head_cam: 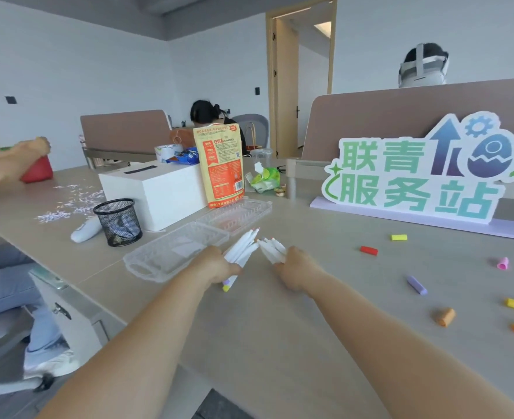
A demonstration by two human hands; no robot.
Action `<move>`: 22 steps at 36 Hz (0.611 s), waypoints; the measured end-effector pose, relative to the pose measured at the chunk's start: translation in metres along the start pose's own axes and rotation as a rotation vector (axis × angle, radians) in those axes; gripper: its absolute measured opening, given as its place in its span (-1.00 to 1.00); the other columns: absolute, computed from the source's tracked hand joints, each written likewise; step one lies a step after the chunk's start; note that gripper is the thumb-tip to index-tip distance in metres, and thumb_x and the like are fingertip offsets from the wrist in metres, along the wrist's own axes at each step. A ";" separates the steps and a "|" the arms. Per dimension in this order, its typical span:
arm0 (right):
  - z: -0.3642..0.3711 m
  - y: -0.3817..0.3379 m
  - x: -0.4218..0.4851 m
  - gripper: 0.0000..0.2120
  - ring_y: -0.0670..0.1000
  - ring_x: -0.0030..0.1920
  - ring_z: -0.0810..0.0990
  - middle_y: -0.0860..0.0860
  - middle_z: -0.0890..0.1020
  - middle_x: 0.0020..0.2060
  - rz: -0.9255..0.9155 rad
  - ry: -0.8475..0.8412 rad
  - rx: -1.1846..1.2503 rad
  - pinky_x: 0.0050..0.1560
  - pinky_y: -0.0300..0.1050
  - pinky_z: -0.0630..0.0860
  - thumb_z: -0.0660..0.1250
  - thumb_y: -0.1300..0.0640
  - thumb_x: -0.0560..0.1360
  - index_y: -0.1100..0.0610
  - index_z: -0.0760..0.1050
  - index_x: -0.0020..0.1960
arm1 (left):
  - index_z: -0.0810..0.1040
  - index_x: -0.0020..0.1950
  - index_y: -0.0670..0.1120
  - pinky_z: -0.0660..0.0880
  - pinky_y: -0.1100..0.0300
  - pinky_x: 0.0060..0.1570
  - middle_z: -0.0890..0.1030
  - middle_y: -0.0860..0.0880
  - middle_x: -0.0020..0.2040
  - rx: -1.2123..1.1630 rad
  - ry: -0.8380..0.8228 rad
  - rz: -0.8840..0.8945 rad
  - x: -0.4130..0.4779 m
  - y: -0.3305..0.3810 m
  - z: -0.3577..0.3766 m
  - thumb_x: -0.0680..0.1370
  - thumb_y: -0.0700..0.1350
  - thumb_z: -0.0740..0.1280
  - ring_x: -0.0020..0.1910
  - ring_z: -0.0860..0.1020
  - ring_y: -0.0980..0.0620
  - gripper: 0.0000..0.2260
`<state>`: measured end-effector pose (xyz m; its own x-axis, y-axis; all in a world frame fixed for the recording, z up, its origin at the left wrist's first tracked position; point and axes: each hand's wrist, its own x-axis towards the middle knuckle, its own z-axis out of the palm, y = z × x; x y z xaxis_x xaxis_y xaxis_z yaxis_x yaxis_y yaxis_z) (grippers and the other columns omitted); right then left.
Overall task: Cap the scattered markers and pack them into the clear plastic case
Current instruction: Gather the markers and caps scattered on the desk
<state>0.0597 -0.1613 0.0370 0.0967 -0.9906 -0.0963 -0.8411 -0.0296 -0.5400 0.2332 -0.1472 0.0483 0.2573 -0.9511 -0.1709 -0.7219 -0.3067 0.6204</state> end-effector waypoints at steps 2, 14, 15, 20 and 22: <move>0.006 -0.006 0.005 -0.68 0.18 0.25 0.44 0.11 0.46 0.24 0.055 0.023 -0.056 0.13 -0.03 0.40 0.14 0.06 0.56 0.15 0.36 0.27 | 0.55 0.12 -0.15 0.51 0.14 -0.06 0.66 -0.14 -0.13 0.028 -0.007 -0.008 0.004 0.000 0.001 0.40 -0.04 0.39 -0.09 0.63 -0.09 -0.67; 0.017 -0.014 0.016 -0.53 0.23 0.34 0.36 0.16 0.34 0.32 0.128 0.100 -0.181 0.24 0.04 0.37 0.14 0.08 0.57 0.23 0.20 0.42 | 0.42 -0.25 -0.10 0.40 0.22 -0.28 0.54 -0.06 -0.26 0.122 0.045 0.056 0.019 0.005 0.017 0.38 -0.08 0.38 -0.21 0.57 -0.06 -0.84; 0.018 -0.014 0.016 -0.53 0.24 0.33 0.36 0.17 0.33 0.32 0.132 0.104 -0.178 0.24 0.05 0.38 0.13 0.07 0.57 0.24 0.20 0.42 | 0.41 -0.25 -0.10 0.40 0.23 -0.32 0.52 -0.05 -0.28 0.133 0.061 0.066 0.021 0.004 0.018 0.39 -0.07 0.37 -0.23 0.57 -0.06 -0.83; 0.021 -0.012 0.012 -0.55 0.24 0.35 0.29 0.16 0.31 0.33 0.141 0.155 -0.135 0.28 0.03 0.32 0.12 0.05 0.57 0.23 0.21 0.40 | 0.44 0.19 -0.10 0.51 0.05 0.04 0.43 -0.15 0.19 0.272 0.083 0.110 0.027 0.001 0.022 0.40 0.14 0.30 0.14 0.50 -0.16 -0.54; 0.022 -0.012 0.009 -0.52 0.23 0.37 0.26 0.17 0.32 0.35 0.140 0.160 -0.103 0.32 0.00 0.27 0.13 -0.01 0.58 0.24 0.22 0.39 | 0.37 0.33 -0.11 0.37 0.04 0.19 0.34 -0.15 0.30 0.320 0.095 0.138 0.028 -0.001 0.026 0.46 0.20 0.26 0.30 0.35 -0.17 -0.45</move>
<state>0.0826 -0.1671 0.0239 -0.1032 -0.9943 -0.0254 -0.8913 0.1038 -0.4414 0.2242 -0.1750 0.0226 0.1911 -0.9813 -0.0215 -0.9145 -0.1860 0.3594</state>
